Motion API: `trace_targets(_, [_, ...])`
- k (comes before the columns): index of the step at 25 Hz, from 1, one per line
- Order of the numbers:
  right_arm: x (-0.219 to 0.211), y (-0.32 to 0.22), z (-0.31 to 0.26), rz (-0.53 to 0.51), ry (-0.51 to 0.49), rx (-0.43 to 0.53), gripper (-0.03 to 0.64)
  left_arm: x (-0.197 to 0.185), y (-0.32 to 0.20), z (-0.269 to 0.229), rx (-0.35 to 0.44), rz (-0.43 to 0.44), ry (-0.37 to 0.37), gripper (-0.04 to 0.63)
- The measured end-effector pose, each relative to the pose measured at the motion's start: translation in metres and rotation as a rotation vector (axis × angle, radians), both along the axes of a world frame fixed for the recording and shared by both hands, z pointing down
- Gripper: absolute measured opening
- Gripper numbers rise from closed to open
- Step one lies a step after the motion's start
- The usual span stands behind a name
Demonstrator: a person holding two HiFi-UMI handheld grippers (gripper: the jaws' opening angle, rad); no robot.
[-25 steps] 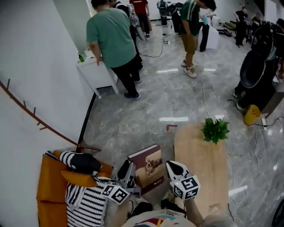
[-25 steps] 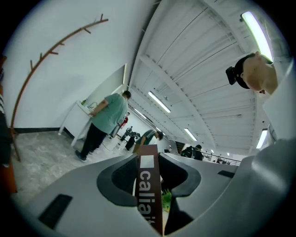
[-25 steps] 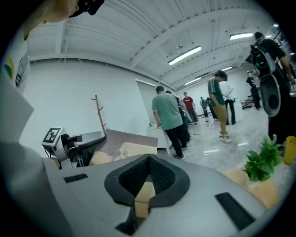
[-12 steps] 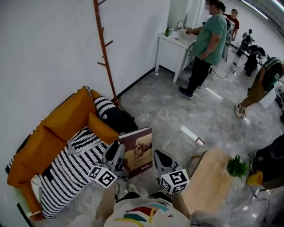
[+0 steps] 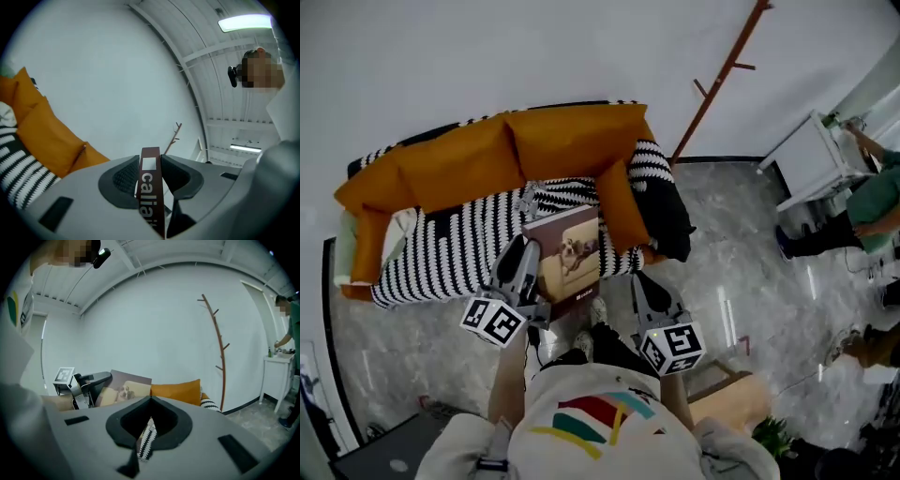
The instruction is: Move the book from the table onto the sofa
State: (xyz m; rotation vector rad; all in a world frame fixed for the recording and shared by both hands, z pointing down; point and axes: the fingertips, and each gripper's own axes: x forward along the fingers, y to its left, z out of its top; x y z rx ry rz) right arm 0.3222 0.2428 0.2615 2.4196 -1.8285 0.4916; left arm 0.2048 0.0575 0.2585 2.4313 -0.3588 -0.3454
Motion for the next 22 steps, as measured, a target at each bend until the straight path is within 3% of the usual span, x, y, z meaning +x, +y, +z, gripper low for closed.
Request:
trace_targets(9, [-0.011,-0.191,0.03,-0.308,-0.041,-0.027,0.008,-0.103,-0.169,0.032,-0.036,-0.416,-0.057,0.149])
trace_targets(16, [0.012,-0.263,0.033,-0.457,-0.035,-0.002,0.007,-0.116,-0.202,0.017,0.032,-0.564,-0.092,0.149])
trace_targets(22, [-0.038,-0.358,0.047,-0.596,-0.055,-0.05,0.008,-0.18,-0.248,0.038,-0.016,-0.688,-0.133,0.149])
